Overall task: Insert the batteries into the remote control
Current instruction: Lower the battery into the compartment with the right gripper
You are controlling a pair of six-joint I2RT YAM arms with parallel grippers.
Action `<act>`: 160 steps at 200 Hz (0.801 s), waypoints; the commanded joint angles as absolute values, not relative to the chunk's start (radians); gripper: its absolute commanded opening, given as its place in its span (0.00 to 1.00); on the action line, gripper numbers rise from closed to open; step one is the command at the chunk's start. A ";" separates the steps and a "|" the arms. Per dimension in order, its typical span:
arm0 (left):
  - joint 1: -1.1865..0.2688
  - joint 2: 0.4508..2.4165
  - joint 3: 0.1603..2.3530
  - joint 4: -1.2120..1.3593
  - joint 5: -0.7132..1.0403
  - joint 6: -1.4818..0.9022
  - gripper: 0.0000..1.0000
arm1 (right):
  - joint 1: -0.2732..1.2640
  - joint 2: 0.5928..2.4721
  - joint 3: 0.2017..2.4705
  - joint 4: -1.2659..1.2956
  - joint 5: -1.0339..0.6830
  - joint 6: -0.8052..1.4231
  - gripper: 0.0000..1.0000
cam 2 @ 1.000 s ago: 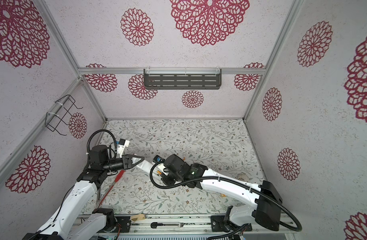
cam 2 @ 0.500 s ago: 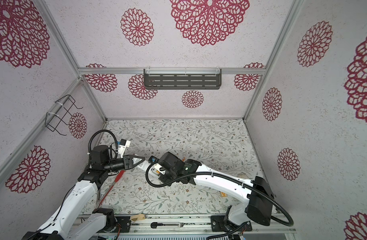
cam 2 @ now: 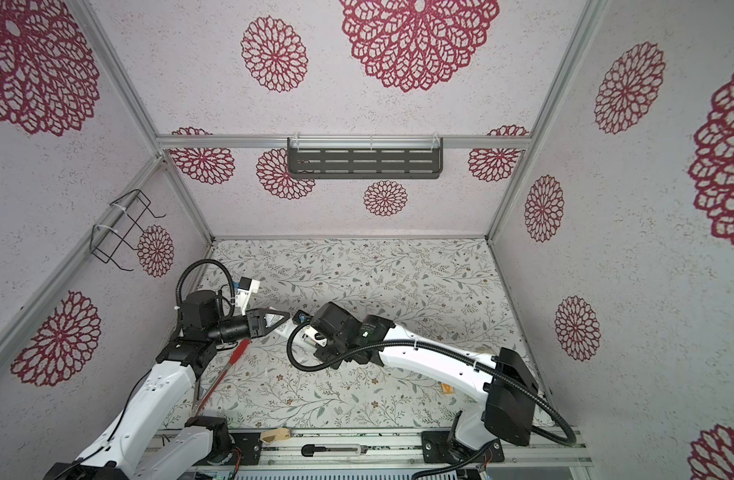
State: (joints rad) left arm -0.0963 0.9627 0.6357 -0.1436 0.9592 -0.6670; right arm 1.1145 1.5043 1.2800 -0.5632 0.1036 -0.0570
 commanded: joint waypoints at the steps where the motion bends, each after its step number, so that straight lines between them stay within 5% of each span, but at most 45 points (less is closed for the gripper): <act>1: -0.112 0.953 0.629 -0.084 1.089 -0.722 0.00 | 1.106 1.520 1.304 -0.532 0.197 -0.077 0.14; 160: -0.127 1.009 0.586 0.111 1.161 -0.883 0.00 | 1.064 1.481 1.269 -0.503 0.193 -0.153 0.22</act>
State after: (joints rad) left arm -0.0986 1.0065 0.5804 0.0547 0.9787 -0.8040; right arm 1.0958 1.5002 1.2659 -0.5079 0.1295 -0.1337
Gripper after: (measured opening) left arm 0.212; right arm 0.208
